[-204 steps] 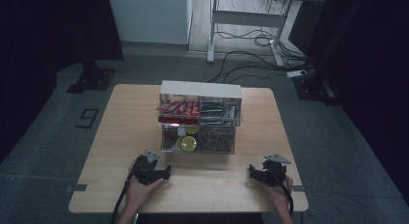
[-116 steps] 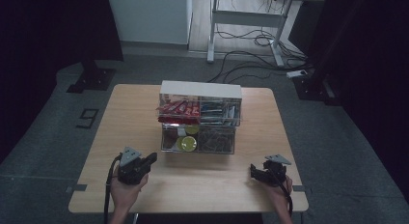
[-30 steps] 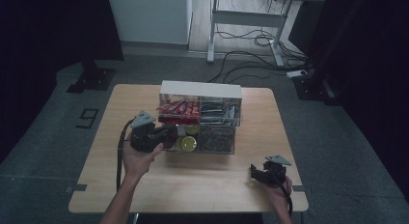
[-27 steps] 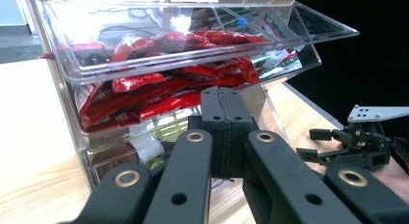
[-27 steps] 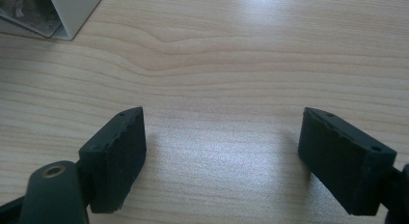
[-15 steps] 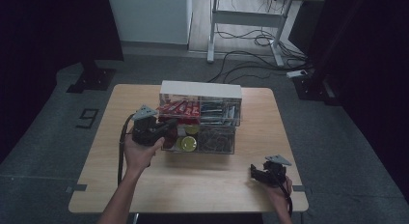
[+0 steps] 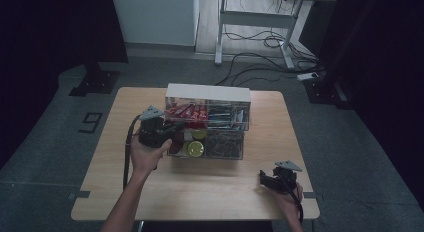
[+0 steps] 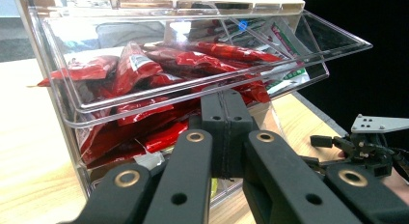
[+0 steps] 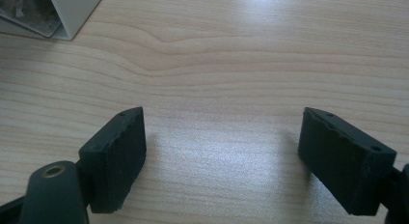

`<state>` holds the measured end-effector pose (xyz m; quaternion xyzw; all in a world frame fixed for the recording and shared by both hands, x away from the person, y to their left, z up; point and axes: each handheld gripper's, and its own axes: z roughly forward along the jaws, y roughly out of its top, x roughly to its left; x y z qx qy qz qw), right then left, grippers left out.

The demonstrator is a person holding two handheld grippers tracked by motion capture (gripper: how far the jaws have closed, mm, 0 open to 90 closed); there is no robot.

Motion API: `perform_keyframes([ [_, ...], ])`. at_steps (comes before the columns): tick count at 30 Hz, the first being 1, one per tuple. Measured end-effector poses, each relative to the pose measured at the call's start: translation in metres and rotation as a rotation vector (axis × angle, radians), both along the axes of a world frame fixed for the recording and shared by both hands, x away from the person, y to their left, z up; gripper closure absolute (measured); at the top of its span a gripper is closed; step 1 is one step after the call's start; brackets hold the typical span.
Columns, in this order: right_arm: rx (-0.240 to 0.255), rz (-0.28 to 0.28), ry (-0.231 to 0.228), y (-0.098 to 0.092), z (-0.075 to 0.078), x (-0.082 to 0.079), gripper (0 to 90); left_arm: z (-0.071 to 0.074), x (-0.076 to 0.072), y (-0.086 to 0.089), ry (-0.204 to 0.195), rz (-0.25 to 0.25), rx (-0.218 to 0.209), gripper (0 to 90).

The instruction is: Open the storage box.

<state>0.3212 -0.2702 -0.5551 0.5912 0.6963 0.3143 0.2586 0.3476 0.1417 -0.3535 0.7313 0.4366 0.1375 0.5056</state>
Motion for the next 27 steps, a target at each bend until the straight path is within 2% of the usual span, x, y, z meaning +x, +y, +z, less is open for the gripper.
perform_keyframes([
  [27,-0.002,0.003,-0.001,0.000,0.000,0.000,17.0,0.022,0.005,0.000,-0.024,0.006,-0.022,90.0],
])
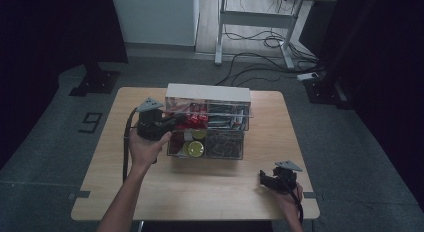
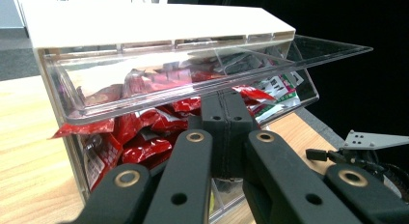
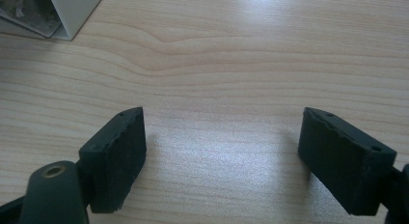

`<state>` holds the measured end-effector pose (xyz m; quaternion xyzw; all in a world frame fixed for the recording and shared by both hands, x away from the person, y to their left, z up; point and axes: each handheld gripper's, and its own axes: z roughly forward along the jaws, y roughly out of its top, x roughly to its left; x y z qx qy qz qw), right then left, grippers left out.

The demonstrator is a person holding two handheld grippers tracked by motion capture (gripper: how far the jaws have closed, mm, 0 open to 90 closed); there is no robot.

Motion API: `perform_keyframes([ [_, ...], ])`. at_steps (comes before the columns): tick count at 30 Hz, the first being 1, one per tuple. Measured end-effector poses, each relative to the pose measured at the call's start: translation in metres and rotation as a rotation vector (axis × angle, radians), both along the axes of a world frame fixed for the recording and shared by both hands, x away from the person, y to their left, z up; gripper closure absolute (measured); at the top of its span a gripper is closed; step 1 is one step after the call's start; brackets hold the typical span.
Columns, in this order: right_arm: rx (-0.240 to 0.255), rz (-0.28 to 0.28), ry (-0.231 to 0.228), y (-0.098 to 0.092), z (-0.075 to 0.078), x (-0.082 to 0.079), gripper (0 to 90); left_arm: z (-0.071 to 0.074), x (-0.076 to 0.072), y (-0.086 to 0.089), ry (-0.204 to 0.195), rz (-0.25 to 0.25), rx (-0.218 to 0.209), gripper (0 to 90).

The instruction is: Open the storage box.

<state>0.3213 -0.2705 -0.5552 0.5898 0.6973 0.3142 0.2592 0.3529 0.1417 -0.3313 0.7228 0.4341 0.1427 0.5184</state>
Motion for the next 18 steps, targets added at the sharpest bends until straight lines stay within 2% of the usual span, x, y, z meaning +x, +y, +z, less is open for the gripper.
perform_keyframes([
  [18,0.001,-0.001,0.002,0.0001,0.0000,-0.0001,17.1,0.0104,0.0058,-0.0001,-0.017,0.015,-0.028,90.0],
])
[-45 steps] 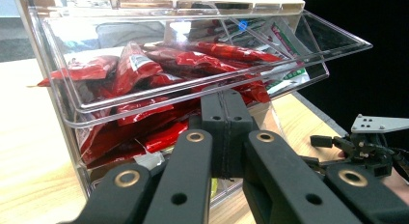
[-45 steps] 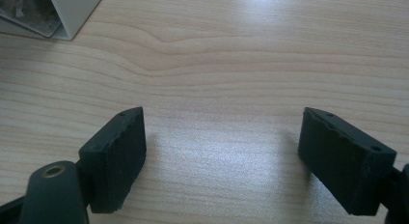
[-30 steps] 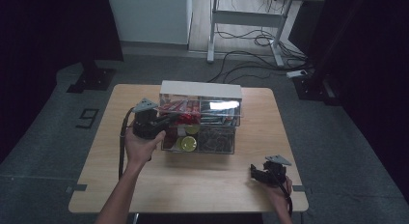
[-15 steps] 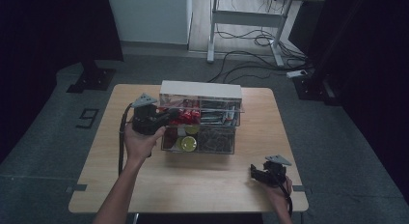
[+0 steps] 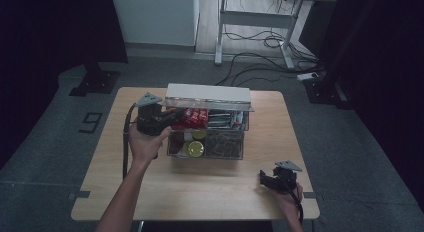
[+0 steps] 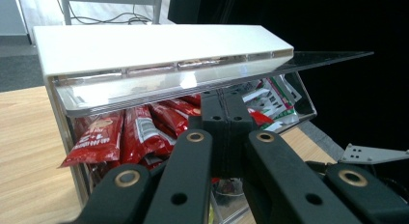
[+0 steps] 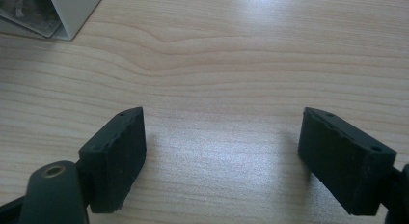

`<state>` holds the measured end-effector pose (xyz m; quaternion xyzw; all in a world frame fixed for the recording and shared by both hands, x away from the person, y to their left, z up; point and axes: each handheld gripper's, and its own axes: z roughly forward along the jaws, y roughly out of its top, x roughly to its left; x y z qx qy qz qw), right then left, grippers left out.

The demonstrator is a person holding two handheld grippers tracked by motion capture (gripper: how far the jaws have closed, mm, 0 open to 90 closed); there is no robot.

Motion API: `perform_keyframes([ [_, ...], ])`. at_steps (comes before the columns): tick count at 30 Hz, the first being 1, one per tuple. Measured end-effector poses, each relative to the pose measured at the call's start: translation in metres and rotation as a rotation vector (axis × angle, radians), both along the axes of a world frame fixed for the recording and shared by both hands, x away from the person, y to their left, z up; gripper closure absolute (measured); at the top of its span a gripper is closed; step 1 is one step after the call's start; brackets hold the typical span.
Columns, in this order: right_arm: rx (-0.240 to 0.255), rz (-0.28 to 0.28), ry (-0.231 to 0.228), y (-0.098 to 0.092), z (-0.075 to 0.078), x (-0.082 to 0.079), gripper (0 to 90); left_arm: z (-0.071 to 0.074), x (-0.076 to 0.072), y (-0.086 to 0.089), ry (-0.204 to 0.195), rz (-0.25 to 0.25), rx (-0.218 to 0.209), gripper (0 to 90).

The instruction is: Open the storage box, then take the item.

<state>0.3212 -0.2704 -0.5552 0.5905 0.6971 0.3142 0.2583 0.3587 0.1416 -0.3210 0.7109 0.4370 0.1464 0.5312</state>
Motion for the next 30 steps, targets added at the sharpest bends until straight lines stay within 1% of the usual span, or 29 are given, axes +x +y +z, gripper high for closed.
perform_keyframes([
  [9,0.001,0.000,-0.001,0.0000,-0.0001,0.0000,17.1,0.0043,0.0027,-0.0009,-0.007,0.006,0.000,90.0],
  [20,0.000,0.001,-0.002,0.0001,0.0000,-0.0001,17.4,0.0030,0.0053,-0.0004,0.000,0.005,-0.005,90.0],
  [28,0.005,-0.002,-0.014,0.0004,0.0006,-0.0017,25.9,0.0036,0.0070,0.0000,0.002,-0.001,-0.005,90.0],
  [30,0.005,0.003,-0.012,0.0016,0.0019,-0.0018,26.7,0.0033,0.0082,-0.0003,0.004,-0.004,-0.004,90.0],
])
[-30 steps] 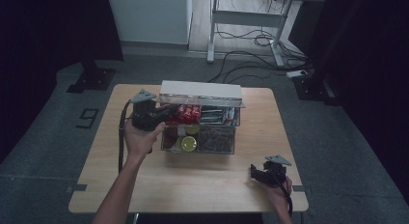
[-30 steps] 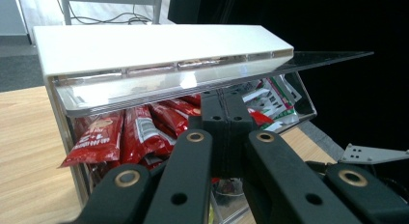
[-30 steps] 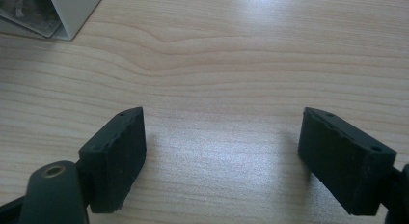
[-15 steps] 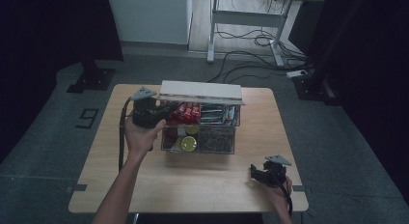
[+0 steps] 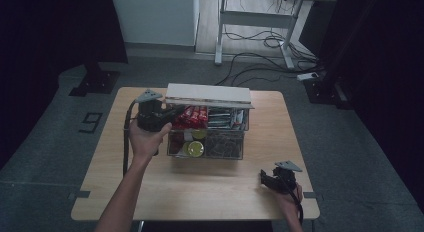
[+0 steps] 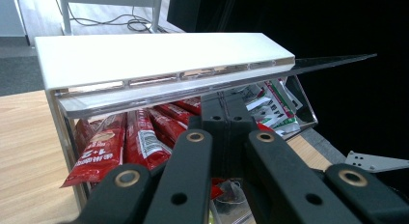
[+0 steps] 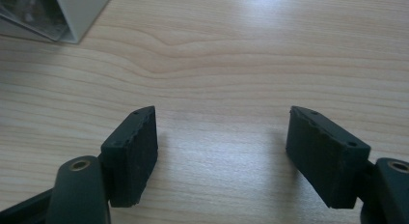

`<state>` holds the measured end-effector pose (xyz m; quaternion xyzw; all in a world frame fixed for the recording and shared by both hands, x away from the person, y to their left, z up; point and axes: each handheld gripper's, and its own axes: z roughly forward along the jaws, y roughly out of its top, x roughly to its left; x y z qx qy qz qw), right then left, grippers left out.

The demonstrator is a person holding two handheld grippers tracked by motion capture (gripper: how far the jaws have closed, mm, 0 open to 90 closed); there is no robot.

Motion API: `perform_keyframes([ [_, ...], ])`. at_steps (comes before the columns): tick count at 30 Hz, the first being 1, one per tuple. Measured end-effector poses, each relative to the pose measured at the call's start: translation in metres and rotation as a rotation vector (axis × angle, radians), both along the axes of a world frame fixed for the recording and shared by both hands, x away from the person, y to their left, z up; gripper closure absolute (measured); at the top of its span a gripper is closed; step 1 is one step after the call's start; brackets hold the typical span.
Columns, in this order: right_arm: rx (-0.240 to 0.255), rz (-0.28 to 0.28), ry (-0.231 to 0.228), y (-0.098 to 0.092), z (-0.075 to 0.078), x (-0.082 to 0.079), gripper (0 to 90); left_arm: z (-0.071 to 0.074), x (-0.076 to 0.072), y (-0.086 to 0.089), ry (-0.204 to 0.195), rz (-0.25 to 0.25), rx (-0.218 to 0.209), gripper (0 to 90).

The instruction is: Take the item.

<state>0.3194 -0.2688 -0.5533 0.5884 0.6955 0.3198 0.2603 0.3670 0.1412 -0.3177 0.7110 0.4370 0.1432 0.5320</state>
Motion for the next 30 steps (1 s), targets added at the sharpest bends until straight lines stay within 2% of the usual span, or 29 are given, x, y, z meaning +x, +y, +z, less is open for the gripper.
perform_keyframes([
  [4,0.037,0.012,-0.026,0.002,0.009,-0.002,28.9,-0.001,0.002,-0.001,0.001,-0.006,0.001,90.0],
  [7,0.058,0.022,-0.060,0.004,0.022,-0.004,30.6,-0.001,0.004,-0.002,0.003,-0.012,0.004,90.0],
  [12,0.085,0.033,-0.115,0.007,0.045,-0.005,33.4,-0.001,0.005,-0.003,0.005,-0.014,0.003,90.0],
  [21,0.116,0.098,-0.228,0.018,0.095,-0.008,38.1,0.001,0.003,-0.003,0.006,-0.014,0.009,90.0],
  [30,0.142,0.146,-0.270,0.027,0.124,-0.006,40.7,0.002,0.003,-0.004,0.007,-0.013,0.013,90.0],
])
